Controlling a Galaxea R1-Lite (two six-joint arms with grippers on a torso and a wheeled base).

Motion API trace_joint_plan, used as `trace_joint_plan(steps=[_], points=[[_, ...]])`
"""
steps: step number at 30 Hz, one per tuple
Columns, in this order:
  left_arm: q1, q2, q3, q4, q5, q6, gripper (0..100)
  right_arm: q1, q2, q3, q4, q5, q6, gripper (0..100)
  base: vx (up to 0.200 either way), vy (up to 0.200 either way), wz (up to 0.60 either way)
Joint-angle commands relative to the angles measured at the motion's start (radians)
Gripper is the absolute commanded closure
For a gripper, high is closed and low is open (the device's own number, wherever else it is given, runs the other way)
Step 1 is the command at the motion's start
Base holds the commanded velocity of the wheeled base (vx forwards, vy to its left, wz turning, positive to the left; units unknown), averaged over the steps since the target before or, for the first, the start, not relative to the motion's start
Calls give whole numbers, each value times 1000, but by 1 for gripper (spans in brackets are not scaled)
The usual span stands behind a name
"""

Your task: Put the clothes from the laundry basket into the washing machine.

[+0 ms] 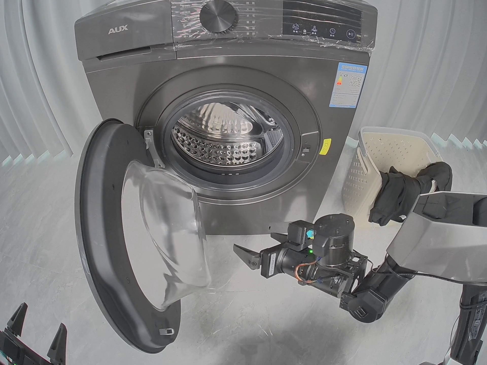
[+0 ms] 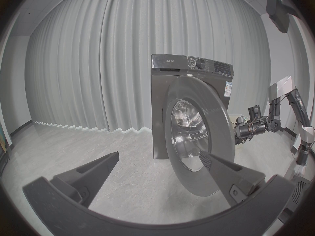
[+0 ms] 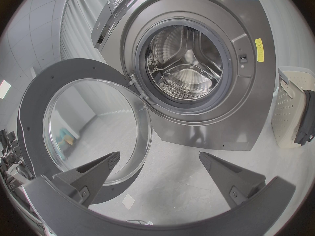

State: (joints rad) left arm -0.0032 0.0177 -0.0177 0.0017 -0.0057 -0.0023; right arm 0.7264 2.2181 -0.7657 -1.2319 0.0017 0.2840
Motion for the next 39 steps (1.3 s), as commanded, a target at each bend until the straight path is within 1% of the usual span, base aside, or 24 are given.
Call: trace_joint_plan(steps=[1, 4, 8, 14, 15, 22, 24, 27, 33, 35, 38, 39], points=[[0, -18, 16, 0, 0, -1, 0, 1, 29, -96, 26, 3, 0, 0, -200, 0, 0], [0, -18, 16, 0, 0, 1, 0, 5, 74, -165, 77, 4, -2, 0, 0, 0, 0], [0, -18, 16, 0, 0, 1, 0, 54, 100, -211, 108, 3, 0, 0, 0, 0, 0], [0, -18, 16, 0, 0, 1, 0, 88, 153, -270, 121, 1, -2, 0, 0, 0, 0], [0, -18, 16, 0, 0, 1, 0, 102, 164, -296, 135, 0, 0, 0, 0, 0, 0], [0, -18, 16, 0, 0, 1, 0, 142, 192, -376, 132, 1, 1, 0, 0, 0, 0], [0, -18, 15, 0, 0, 1, 0, 143, 192, -388, 134, 3, 1, 0, 0, 0, 0], [0, -18, 16, 0, 0, 1, 0, 136, 195, -434, 152, 3, 3, 0, 0, 0, 0], [0, -18, 16, 0, 0, 1, 0, 130, 227, -530, 250, 4, 10, 0, 0, 0, 0], [0, -18, 16, 0, 0, 1, 0, 131, 239, -558, 270, 3, 10, 0, 0, 0, 0], [0, -18, 16, 0, 0, 1, 0, 142, 270, -624, 322, 1, 12, 0, 0, 0, 0], [0, -18, 16, 0, 0, 1, 0, 142, 273, -630, 325, 1, 10, 0, 0, 0, 0]])
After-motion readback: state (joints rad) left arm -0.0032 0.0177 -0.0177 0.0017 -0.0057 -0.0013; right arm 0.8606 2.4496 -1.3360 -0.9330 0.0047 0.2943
